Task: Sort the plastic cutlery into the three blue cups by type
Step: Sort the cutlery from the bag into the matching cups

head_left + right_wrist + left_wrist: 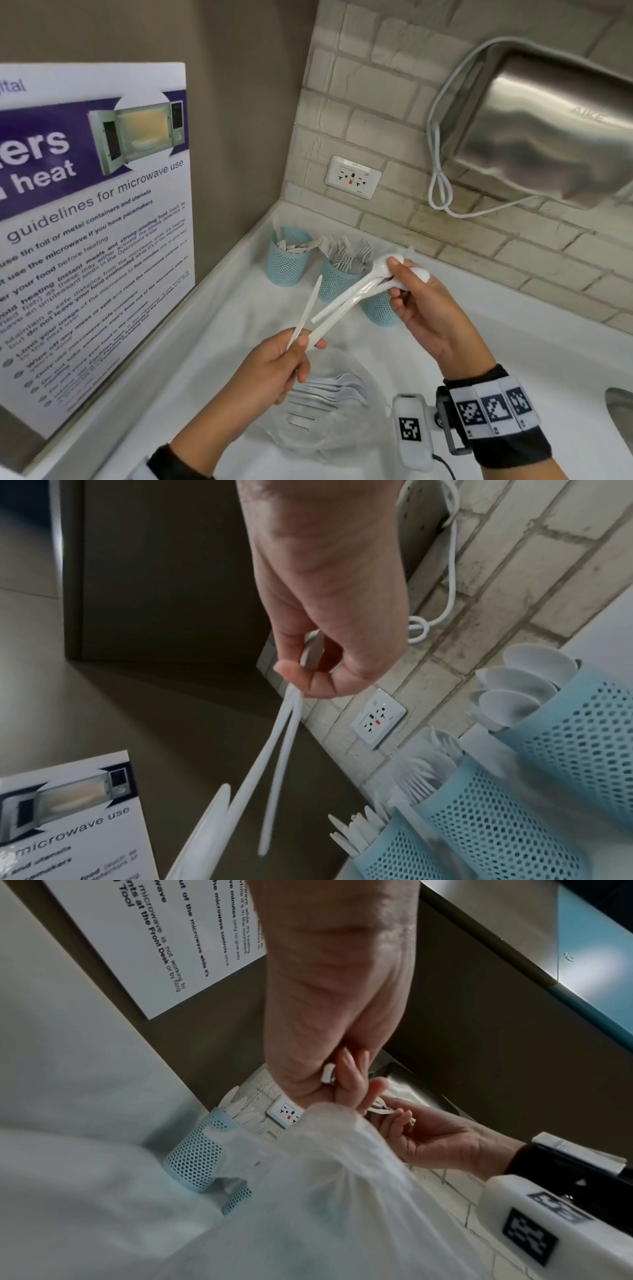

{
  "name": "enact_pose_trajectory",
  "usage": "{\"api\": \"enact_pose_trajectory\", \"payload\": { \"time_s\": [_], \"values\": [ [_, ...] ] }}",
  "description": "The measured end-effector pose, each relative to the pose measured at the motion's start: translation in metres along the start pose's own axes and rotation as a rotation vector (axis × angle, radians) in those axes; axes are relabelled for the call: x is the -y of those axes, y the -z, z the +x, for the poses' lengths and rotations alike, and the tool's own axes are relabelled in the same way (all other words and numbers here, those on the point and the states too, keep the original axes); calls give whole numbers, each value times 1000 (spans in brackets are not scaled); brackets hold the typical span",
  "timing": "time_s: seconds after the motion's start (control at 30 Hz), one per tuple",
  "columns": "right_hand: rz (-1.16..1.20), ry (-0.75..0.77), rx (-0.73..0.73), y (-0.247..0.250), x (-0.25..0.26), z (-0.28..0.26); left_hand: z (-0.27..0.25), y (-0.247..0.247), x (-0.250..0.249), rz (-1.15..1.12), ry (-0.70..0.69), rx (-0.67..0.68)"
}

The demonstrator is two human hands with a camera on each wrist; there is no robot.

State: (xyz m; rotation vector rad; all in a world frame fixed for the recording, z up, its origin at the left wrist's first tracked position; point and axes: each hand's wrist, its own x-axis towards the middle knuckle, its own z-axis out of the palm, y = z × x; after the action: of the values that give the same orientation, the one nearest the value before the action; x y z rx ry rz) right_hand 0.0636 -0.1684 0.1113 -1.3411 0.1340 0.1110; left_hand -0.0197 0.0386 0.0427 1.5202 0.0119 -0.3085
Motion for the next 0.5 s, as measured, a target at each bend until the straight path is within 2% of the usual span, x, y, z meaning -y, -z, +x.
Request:
{"api": "enact_pose_trajectory", "payload": {
  "time_s": [0.13,0.27,0.4,0.5],
  "values": [
    [50,48,-32,5,4,1,1,-3,1,-13,9,-11],
    [173,258,-234,24,18,11,2,-1,2,-42,33,-70],
    [67,404,-483,45,23,27,2,1,1,-41,37,-91],
    [-38,442,-585,55,13,39,2,0,0,-45,35,-87]
  ]
}}
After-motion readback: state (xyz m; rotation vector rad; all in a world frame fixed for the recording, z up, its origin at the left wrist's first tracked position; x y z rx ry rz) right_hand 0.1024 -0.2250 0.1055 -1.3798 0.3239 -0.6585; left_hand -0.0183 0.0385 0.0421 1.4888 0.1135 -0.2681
